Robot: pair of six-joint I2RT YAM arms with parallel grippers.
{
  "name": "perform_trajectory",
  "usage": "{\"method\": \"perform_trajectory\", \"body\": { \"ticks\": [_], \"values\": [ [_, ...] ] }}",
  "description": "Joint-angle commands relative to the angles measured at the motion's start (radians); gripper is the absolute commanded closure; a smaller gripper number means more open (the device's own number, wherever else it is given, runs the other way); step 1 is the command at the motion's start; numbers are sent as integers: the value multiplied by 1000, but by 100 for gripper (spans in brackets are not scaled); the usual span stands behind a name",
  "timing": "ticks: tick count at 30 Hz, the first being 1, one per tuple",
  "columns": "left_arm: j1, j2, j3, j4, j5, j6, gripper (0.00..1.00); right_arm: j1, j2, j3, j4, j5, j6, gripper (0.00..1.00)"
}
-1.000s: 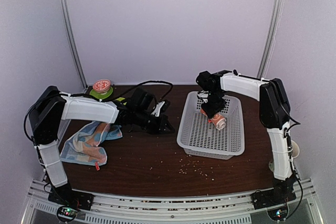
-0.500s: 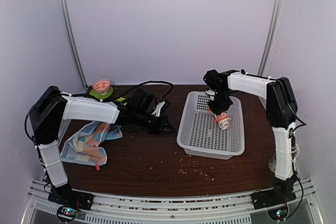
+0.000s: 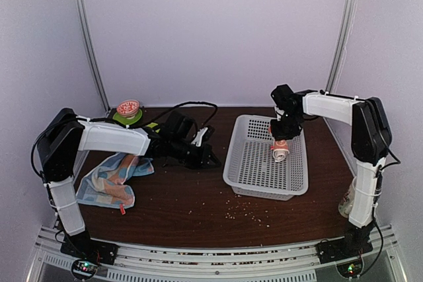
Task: Roll the towels
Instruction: Place the towel in the bin.
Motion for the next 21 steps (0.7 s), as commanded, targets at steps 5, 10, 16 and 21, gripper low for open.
{"method": "perform_trajectory", "body": {
  "ticks": [5, 10, 16, 21],
  "values": [
    [8, 14, 25, 40, -6, -21, 100, -33, -55, -69, 153, -86, 287, 100],
    [7, 13, 18, 35, -5, -21, 100, -44, 11, -34, 55, 4, 300, 100],
    [8, 23, 19, 38, 3, -23, 100, -44, 70, 30, -43, 96, 289, 97],
    [8, 28, 20, 37, 4, -26, 100, -44, 71, 50, -75, 146, 297, 72]
  ]
}}
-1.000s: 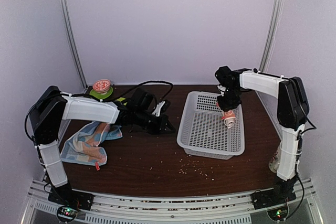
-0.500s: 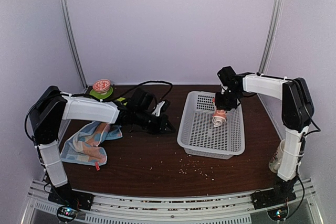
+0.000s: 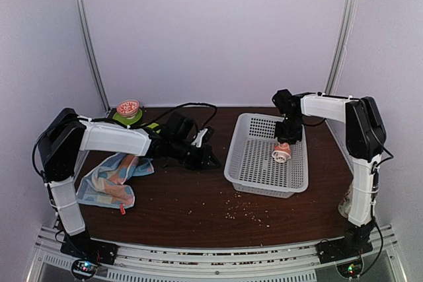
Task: Roll the towels
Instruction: Place the towel in the bin, then adjust the towel in the bin.
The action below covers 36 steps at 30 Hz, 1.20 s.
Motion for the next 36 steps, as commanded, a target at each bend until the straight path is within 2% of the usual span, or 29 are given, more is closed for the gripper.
{"method": "perform_trajectory", "body": {
  "ticks": [1, 7, 17, 25, 31, 36],
  "values": [
    [7, 20, 20, 36, 5, -5, 100, -5, 1, 42, -55, 108, 20, 68],
    [8, 23, 20, 38, 8, -7, 100, -6, -27, 42, -70, 139, 23, 45],
    [8, 23, 17, 39, 18, -10, 100, -5, -107, 37, -77, 118, 32, 40],
    [6, 20, 17, 39, 15, -5, 100, 3, -205, 41, -71, 62, 16, 39],
    [6, 25, 21, 42, 15, -8, 100, 19, -184, 42, 39, -118, 23, 57],
    [6, 26, 17, 40, 13, -9, 100, 36, -87, 100, 61, -205, 42, 59]
  ]
}}
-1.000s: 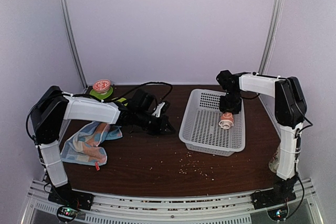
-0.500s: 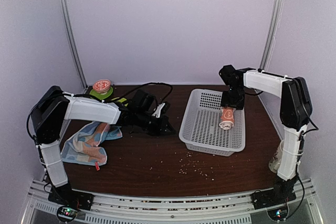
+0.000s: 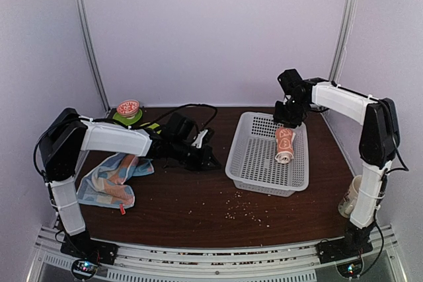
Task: Roll the towels
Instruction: Adjust the towel in the bin.
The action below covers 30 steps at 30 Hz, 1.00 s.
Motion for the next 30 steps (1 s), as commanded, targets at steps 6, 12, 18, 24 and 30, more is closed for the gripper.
{"method": "perform_trajectory", "body": {
  "ticks": [6, 12, 18, 24, 30],
  "values": [
    [6, 11, 7, 34, 6, 1, 100, -16, 153, 59, 28, -36, 60, 59],
    [7, -14, -9, 28, -10, 12, 100, -81, 104, -64, 77, -11, 81, 59],
    [7, -23, -9, 28, -12, 13, 100, -83, 72, -46, 81, -80, 48, 55],
    [6, -69, -29, 17, -41, 20, 100, -63, -51, -33, 84, -115, 44, 48],
    [8, -156, -87, -15, -99, 26, 100, 54, -229, -93, 60, -122, -56, 50]
  ]
}}
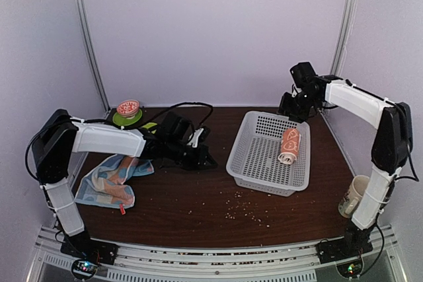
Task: Roll the towels
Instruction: Adjust the towel in the bin, then move the bin to the center of the board.
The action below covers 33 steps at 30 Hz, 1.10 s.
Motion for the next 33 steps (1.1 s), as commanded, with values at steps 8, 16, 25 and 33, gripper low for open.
{"method": "perform_trajectory", "body": {
  "ticks": [8, 16, 25, 33],
  "values": [
    [8, -368, -206, -140, -303, 48, 100, 523, -425, -369, 106, -32, -194, 54],
    [8, -665, -354, -284, -560, 43, 100, 843, -406, -575, 208, -34, -95, 53],
    [8, -773, -408, -389, -688, -17, 87, 734, -233, -658, 240, 132, 10, 51],
    [17, -771, -407, -433, -742, -15, 81, 566, -196, -654, 242, 228, -15, 48]
  ]
}}
